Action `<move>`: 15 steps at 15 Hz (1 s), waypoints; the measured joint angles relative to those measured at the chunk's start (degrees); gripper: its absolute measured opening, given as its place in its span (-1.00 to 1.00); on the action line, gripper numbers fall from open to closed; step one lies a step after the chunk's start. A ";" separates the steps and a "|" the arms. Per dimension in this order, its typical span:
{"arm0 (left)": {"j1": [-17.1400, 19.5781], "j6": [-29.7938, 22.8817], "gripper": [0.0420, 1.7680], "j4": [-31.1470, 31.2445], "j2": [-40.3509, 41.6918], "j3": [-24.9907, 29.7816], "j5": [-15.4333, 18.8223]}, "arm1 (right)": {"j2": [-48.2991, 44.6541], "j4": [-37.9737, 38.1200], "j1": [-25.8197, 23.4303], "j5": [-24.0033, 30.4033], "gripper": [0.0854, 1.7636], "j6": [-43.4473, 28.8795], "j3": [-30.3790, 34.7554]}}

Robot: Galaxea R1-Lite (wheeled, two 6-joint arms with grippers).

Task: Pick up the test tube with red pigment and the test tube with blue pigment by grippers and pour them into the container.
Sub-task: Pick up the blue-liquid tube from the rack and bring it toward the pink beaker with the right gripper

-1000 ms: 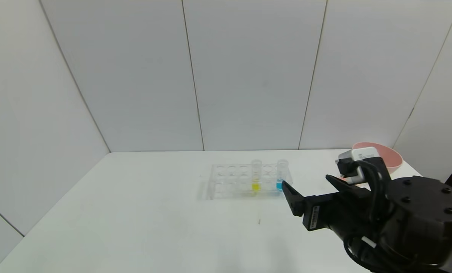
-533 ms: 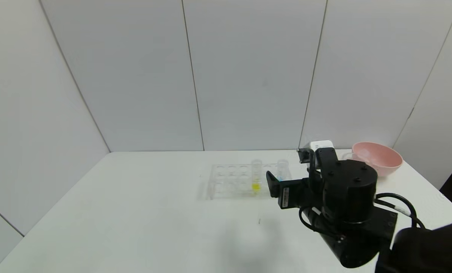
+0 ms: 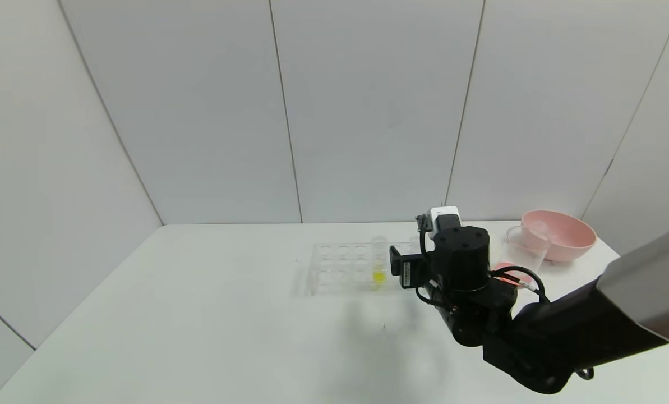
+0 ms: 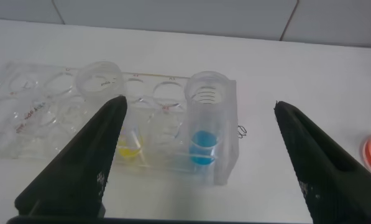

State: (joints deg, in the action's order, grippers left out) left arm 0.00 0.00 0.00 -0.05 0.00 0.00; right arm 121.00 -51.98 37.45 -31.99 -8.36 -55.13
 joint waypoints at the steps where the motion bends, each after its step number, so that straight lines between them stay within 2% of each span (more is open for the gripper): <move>1: 0.00 0.00 1.00 0.00 0.00 0.00 0.00 | 1.13 -0.05 -0.66 1.39 0.92 0.43 -1.18; 5: 0.00 0.00 1.00 0.02 0.00 0.00 0.00 | 3.80 -0.10 -2.06 2.21 0.92 1.30 -3.63; 15: 0.00 0.00 1.00 0.00 0.00 0.00 0.00 | 4.52 -1.26 -2.26 2.57 0.92 1.08 -2.95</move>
State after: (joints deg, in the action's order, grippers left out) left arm 0.00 0.00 0.00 -0.05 0.00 0.00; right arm 125.53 -53.24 35.19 -29.42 -7.28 -58.08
